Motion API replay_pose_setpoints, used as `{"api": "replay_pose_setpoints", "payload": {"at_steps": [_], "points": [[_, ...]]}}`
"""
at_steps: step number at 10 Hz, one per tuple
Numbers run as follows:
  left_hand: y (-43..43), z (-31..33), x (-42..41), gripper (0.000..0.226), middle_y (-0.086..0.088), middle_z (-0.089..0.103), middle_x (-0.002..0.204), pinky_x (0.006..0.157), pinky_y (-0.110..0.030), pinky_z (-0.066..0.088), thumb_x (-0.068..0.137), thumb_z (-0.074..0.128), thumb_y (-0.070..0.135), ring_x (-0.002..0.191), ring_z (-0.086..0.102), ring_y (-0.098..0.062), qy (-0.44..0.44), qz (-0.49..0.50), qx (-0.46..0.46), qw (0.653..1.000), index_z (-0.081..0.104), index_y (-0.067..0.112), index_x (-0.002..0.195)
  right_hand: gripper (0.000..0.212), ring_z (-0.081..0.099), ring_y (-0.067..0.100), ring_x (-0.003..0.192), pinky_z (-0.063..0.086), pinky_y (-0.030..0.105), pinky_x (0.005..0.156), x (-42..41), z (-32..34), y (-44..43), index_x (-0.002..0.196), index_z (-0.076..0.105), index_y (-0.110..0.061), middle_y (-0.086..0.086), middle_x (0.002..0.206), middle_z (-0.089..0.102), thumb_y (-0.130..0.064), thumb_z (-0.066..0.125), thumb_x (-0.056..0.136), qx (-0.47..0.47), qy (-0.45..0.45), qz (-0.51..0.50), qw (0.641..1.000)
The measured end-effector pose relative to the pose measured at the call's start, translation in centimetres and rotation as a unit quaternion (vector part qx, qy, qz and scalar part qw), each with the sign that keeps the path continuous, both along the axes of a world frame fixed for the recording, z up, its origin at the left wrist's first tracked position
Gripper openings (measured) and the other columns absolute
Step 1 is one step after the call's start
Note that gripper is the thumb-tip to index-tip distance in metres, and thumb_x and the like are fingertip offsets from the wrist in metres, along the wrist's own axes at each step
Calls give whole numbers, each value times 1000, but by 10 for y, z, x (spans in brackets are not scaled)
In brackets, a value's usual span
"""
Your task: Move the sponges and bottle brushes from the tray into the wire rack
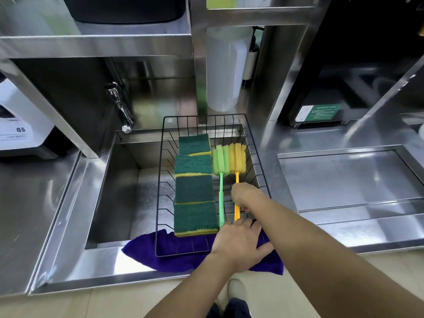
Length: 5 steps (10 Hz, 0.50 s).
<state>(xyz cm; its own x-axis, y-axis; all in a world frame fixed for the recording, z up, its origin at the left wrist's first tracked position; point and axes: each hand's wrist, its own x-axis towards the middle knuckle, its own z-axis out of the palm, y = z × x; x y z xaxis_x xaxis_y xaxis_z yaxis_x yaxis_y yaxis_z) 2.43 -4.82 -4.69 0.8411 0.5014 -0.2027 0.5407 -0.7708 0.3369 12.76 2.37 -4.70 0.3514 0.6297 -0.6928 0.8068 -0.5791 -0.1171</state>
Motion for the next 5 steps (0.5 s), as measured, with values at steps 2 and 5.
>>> {"api": "replay_pose_setpoints", "payload": {"at_steps": [2,5], "points": [[1,1,0,57,-10,61,107,78,-43,46,89,24,58,96,52,-25,-16,-4,-4,1000,51,12,109,25,61,34,94,46,33,63,3,3,2,108,58,-2,21,107,62,4,43,89,7,8,36,999],[4,7,2,55,-6,60,112,78,-39,42,88,34,63,98,54,-24,-11,45,-70,996,51,16,113,33,54,20,51,45,26,46,17,48,1,70,45,-10,6,65,54,-33,45,94,126,59,14,990]]}}
